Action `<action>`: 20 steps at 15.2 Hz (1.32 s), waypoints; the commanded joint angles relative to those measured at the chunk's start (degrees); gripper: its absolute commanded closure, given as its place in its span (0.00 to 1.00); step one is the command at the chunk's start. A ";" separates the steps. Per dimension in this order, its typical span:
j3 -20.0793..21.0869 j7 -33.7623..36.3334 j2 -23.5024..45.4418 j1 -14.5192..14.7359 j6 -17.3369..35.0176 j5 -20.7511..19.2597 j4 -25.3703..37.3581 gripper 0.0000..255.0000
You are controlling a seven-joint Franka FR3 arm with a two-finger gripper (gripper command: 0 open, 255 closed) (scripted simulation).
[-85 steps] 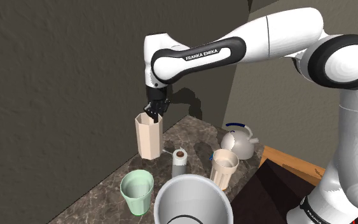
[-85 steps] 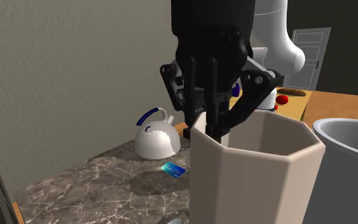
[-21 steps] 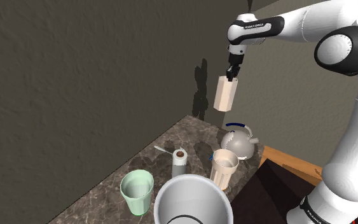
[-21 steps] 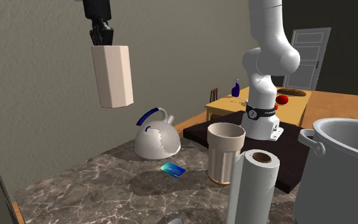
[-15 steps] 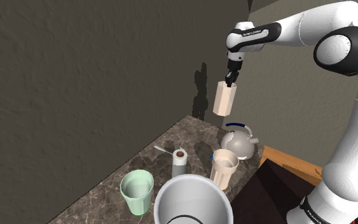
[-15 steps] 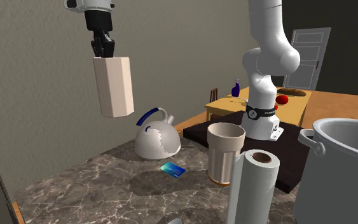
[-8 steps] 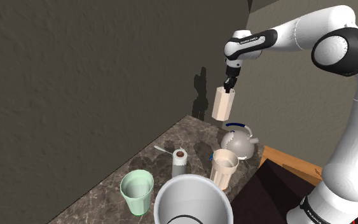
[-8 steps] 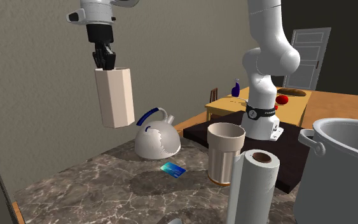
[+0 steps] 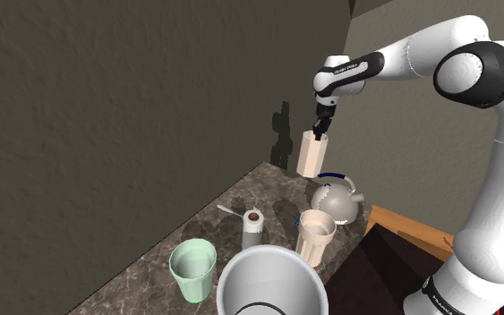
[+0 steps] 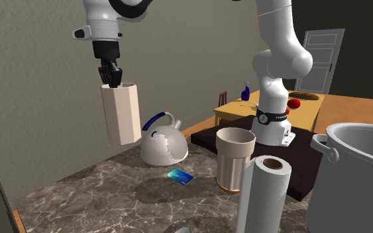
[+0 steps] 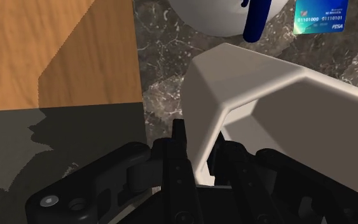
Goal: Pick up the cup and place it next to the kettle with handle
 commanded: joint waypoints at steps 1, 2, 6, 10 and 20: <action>-0.01 -0.09 0.45 -0.05 1.49 0.05 -0.97 1.00; 0.00 -0.10 0.72 -0.06 2.17 0.07 -1.38 1.00; 0.04 -0.16 1.90 -0.08 4.84 0.17 -2.87 1.00; 0.08 -0.23 3.24 -0.11 7.45 0.28 -4.14 1.00; 0.23 -0.41 6.99 -0.21 13.38 0.59 -6.33 1.00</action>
